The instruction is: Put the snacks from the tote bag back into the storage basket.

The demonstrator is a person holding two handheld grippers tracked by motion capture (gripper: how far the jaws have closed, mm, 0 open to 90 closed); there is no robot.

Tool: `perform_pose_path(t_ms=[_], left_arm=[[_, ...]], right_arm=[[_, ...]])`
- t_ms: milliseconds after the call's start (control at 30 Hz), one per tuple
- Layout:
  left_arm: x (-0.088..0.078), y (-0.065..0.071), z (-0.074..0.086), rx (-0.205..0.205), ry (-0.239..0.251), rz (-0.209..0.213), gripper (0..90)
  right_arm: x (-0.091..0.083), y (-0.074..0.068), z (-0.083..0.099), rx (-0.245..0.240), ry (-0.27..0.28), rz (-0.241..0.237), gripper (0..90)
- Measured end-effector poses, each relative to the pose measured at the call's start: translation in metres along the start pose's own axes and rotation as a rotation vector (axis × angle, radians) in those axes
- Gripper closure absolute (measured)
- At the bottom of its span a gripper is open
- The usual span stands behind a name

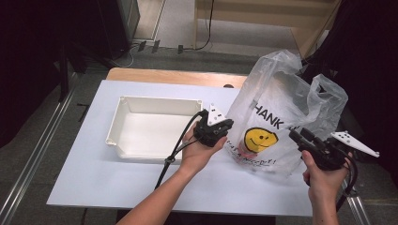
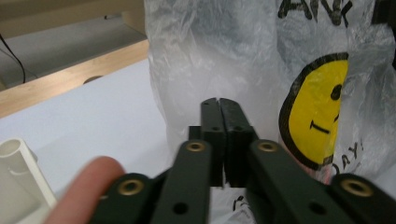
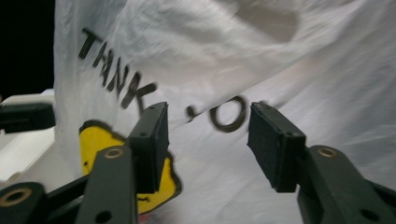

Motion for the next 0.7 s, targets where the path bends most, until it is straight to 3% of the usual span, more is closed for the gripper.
perform_pose_path(t_ms=[100,167,200,267,300,367,433,467,567,633,667,700], left_arm=[[-0.001,-0.003,0.003,-0.002,-0.011,0.002,90.0],[-0.002,-0.005,0.003,-0.009,-0.003,0.0,90.0],[-0.004,-0.006,0.003,-0.014,0.01,0.007,82.2],[-0.007,-0.007,0.0,-0.051,0.069,0.024,64.5],[-0.008,-0.006,-0.001,-0.054,0.078,0.022,51.3],[-0.008,-0.003,-0.004,-0.056,0.095,-0.008,36.5],[-0.006,0.0,-0.007,-0.054,0.102,-0.004,27.9],[-0.005,0.002,-0.009,-0.053,0.103,-0.002,25.5],[0.003,0.008,-0.013,-0.03,0.078,0.006,22.9],[0.006,0.009,-0.013,-0.022,0.067,0.007,28.9],[0.011,0.011,-0.012,-0.01,0.045,0.013,28.9],[0.017,0.014,-0.01,0.006,-0.01,-0.003,49.4]], right_arm=[[-0.006,0.012,-0.003,0.039,0.031,0.077,34.0],[-0.011,0.025,-0.003,0.116,0.044,0.152,24.1],[-0.011,0.031,-0.003,0.159,0.043,0.176,18.0],[-0.009,0.042,0.001,0.223,0.026,0.203,15.2],[-0.006,0.048,0.005,0.254,0.007,0.198,15.4],[0.001,0.054,0.011,0.302,-0.04,0.16,16.6],[0.01,0.056,0.017,0.328,-0.084,0.1,30.7],[0.015,0.055,0.021,0.322,-0.1,0.053,40.7],[0.024,0.046,0.027,0.275,-0.128,-0.001,65.0],[0.027,0.038,0.029,0.244,-0.142,-0.031,76.5],[0.027,0.038,0.029,0.244,-0.142,-0.031,76.5],[0.029,0.027,0.029,0.191,-0.145,-0.075,85.9]])
Point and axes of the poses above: each handheld gripper's, and its own axes: x roughly forward along the jaws, z roughly out of its underside, y roughly to its right, the point moved 1 cm from there along x, roughly forward along the jaws, and after that the axes turned 3 degrees about -z, right-handed, at the moved point
